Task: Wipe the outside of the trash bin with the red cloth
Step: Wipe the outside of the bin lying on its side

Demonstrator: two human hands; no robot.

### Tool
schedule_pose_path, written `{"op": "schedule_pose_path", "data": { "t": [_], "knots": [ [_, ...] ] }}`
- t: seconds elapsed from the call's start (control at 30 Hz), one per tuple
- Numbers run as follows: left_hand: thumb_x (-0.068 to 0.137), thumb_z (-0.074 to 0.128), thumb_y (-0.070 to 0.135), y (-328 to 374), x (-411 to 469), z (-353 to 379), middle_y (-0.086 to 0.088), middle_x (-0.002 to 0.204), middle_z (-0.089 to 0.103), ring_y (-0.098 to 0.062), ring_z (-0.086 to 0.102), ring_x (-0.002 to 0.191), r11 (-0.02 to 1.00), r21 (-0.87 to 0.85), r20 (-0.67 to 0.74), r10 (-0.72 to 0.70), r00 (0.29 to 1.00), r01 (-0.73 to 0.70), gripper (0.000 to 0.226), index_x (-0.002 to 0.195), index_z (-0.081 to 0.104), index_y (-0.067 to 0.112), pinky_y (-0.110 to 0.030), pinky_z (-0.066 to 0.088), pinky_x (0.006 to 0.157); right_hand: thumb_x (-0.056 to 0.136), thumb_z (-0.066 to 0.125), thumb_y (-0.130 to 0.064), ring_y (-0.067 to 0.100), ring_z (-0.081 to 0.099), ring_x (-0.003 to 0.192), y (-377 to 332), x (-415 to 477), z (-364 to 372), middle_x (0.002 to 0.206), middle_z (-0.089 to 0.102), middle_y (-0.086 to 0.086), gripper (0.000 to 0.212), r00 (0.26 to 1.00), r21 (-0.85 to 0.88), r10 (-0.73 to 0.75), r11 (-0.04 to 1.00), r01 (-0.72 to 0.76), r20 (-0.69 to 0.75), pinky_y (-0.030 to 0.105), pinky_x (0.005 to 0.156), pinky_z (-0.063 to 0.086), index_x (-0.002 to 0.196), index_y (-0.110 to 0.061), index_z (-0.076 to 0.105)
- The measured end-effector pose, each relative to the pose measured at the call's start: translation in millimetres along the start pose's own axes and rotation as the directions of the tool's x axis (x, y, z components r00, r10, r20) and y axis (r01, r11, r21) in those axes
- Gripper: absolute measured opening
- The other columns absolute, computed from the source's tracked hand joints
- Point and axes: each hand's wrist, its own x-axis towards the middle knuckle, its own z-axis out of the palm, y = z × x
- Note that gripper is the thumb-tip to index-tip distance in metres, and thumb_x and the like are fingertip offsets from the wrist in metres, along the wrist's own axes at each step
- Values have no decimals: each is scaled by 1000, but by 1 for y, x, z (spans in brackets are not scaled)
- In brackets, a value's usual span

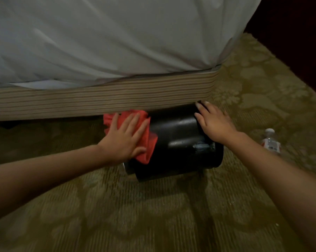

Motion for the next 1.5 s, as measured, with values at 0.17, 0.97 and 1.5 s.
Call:
{"op": "schedule_pose_path", "data": {
  "t": [0.17,0.97,1.5],
  "knots": [
    [82,40,58,28,-33,14,-26,148,23,-39,26,137,958,175,-124,250,960,-227,84,145,17,6,-66,26,102,100,19,-44,23,17,141,-3,-2,-3,156,15,-3,51,999,-8,11,1000,-11,31,56,110,20,148,-26,19],
    [91,18,56,75,68,-26,-23,151,21,-34,26,138,980,-164,-99,-127,987,110,78,147,10,2,-58,17,107,100,22,-42,22,12,143,-8,12,-2,156,18,0,52,994,78,108,991,-110,35,61,110,8,148,-21,22],
    [85,36,53,115,46,-21,-15,152,24,-28,24,140,968,183,-213,211,954,-173,79,145,18,5,-56,20,109,96,17,-57,19,10,144,-7,15,-3,156,18,0,63,984,378,172,908,-179,52,58,110,-3,150,-28,7]
  ]
}}
